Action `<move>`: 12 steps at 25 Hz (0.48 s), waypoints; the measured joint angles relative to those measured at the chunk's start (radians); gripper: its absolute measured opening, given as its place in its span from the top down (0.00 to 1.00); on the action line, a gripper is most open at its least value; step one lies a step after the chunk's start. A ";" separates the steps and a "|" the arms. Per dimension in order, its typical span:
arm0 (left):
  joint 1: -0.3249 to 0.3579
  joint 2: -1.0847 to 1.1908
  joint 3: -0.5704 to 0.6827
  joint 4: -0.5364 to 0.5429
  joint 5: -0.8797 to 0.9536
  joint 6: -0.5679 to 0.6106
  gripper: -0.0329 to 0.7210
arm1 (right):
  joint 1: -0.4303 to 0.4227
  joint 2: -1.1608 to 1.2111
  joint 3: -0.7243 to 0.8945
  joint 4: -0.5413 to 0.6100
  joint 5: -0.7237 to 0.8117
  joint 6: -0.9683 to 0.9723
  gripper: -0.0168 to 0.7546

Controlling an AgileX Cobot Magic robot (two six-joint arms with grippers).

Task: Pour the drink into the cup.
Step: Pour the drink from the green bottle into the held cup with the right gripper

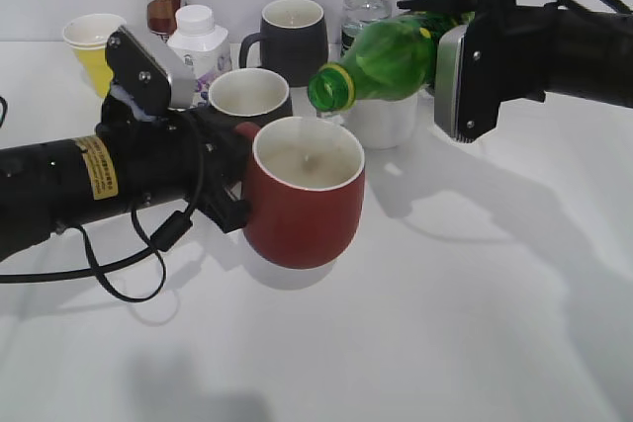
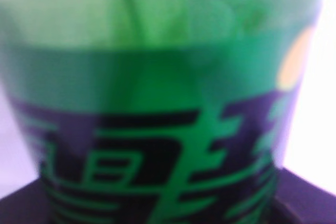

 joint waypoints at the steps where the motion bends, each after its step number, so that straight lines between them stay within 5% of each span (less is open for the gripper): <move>1: 0.000 0.000 0.000 0.000 0.000 0.000 0.84 | 0.000 0.000 0.000 -0.001 0.001 -0.010 0.42; 12: 0.000 0.000 -0.002 0.055 -0.007 0.000 0.84 | 0.000 0.000 0.000 -0.004 -0.001 -0.104 0.42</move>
